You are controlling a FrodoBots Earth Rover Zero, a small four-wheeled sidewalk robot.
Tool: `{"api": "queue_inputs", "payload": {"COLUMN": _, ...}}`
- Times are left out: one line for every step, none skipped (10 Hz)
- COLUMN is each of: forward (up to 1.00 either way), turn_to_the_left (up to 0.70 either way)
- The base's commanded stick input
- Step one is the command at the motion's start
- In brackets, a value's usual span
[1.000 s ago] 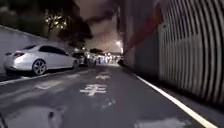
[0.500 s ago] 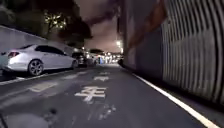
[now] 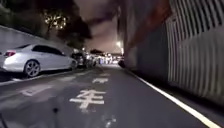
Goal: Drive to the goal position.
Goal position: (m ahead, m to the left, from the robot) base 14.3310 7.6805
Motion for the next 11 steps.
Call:
{"api": "queue_inputs", "payload": {"forward": 0.45, "turn_to_the_left": 0.00}}
{"api": "queue_inputs", "payload": {"forward": 0.45, "turn_to_the_left": 0.00}}
{"api": "queue_inputs", "payload": {"forward": 0.45, "turn_to_the_left": 0.00}}
{"api": "queue_inputs", "payload": {"forward": 0.45, "turn_to_the_left": 0.00}}
{"api": "queue_inputs", "payload": {"forward": 0.45, "turn_to_the_left": 0.00}}
{"api": "queue_inputs", "payload": {"forward": 0.45, "turn_to_the_left": 0.00}}
{"api": "queue_inputs", "payload": {"forward": 0.45, "turn_to_the_left": 0.00}}
{"api": "queue_inputs", "payload": {"forward": 0.45, "turn_to_the_left": 0.00}}
{"api": "queue_inputs", "payload": {"forward": 0.45, "turn_to_the_left": 0.00}}
{"api": "queue_inputs", "payload": {"forward": 0.45, "turn_to_the_left": 0.00}}
{"api": "queue_inputs", "payload": {"forward": 0.45, "turn_to_the_left": 0.00}}
